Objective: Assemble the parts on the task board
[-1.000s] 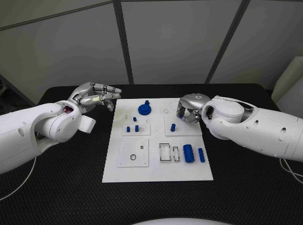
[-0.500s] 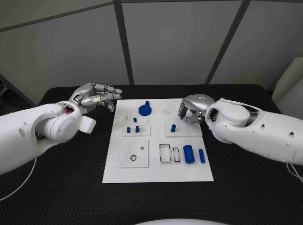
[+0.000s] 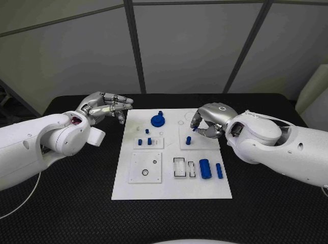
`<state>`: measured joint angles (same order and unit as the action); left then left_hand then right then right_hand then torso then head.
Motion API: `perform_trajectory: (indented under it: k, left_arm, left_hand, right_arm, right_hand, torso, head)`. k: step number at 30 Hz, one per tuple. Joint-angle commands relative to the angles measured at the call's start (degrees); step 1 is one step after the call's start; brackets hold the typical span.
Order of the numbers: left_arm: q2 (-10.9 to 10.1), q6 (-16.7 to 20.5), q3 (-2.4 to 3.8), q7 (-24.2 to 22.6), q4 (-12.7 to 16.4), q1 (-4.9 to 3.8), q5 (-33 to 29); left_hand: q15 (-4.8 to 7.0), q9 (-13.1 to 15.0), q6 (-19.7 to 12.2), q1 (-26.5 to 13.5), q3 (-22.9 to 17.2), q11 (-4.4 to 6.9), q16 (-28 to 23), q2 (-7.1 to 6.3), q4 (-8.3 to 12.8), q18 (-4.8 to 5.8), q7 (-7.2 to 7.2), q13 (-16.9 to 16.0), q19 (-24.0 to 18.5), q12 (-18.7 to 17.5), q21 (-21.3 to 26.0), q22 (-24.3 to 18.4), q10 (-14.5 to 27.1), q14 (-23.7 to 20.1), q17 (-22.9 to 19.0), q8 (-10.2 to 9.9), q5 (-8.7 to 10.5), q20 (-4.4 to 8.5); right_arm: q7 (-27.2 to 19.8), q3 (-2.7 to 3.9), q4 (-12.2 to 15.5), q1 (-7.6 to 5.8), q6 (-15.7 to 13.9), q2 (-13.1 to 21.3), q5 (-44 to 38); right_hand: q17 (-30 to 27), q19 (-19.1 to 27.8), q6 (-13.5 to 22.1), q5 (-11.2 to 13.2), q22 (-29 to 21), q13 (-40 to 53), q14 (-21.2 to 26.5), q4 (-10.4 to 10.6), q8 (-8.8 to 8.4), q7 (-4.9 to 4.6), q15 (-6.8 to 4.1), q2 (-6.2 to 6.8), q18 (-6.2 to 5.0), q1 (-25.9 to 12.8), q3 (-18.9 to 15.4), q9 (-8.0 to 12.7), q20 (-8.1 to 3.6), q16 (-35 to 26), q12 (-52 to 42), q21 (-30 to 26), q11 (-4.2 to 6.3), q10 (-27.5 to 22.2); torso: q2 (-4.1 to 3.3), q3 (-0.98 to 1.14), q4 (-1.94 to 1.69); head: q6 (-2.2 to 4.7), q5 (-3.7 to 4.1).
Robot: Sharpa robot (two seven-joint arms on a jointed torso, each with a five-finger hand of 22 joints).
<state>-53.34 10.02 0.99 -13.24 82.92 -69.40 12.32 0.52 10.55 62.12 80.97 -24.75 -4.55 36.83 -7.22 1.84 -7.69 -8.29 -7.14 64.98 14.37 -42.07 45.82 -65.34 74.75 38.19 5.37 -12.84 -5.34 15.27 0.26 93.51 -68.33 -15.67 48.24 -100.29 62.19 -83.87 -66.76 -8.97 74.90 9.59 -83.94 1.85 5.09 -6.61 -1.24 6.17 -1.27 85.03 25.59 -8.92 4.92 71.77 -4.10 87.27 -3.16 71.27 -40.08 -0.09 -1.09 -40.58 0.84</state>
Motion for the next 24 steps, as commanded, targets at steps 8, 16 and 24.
perform_trajectory:
  k: [8, 16, 24]
  left_arm:
    - [0.62, -0.87, 0.05, -0.55, 0.05, -0.01, -0.33]
    - [1.09, -0.73, 0.05, -0.48, 0.24, -0.02, -0.34]
    - [1.79, -0.62, 0.05, -0.29, 0.43, -0.03, -0.35]
  left_hand:
    - [-0.16, 0.00, -0.11, -0.07, -0.05, -0.05, -0.23, 0.48, 0.43, -2.82, -0.34, -0.06, -0.28, 0.06, 0.33, -0.11, 0.39, -0.15, -0.11, -0.27, -0.33, -0.20]
    - [-0.17, 0.00, -0.12, -0.09, -0.05, -0.07, -0.26, 0.49, 0.45, -2.82, -0.35, -0.07, -0.26, 0.06, 0.36, -0.13, 0.42, -0.14, -0.13, -0.29, -0.43, -0.20]
    - [-0.17, 0.00, -0.11, -0.11, -0.05, -0.07, -0.28, 0.49, 0.45, -2.82, -0.36, -0.07, -0.26, 0.07, 0.37, -0.14, 0.42, -0.14, -0.13, -0.30, -0.46, -0.21]
  right_arm:
    - [-0.21, 0.41, 5.66, -0.13, -0.16, -1.86, 2.67]
    - [-0.91, 0.36, 6.59, 0.21, 1.86, -6.51, 3.44]
    - [-1.74, -0.21, 4.51, 1.73, 3.11, -10.70, 3.53]
  right_hand:
    - [-0.30, -4.07, -0.37, -0.32, 11.81, 0.02, -1.22, -0.59, -0.05, -0.04, -0.51, 0.10, 0.37, -0.44, 0.07, -0.08, -0.37, -0.02, 0.26, 0.14, 0.13, 0.49]
    - [-0.38, -4.00, -0.28, -0.37, 11.70, -0.04, -1.21, -0.79, -0.15, -0.08, -0.49, 0.07, 0.34, -0.47, 0.14, -0.11, -0.37, -0.04, 0.34, 0.06, 0.09, 0.43]
    - [-0.46, -3.97, -0.22, -0.40, 11.66, -0.10, -1.19, -0.99, -0.24, -0.10, -0.49, 0.02, 0.33, -0.46, 0.22, -0.13, -0.37, -0.07, 0.39, 0.02, 0.07, 0.39]
  torso:
    - [-0.17, -0.06, -0.14]
    - [-0.21, -0.09, -0.19]
    - [-0.17, -0.11, -0.07]
  head:
    - [-0.31, -1.79]
    - [-0.94, -3.11]
    - [-1.80, -4.61]
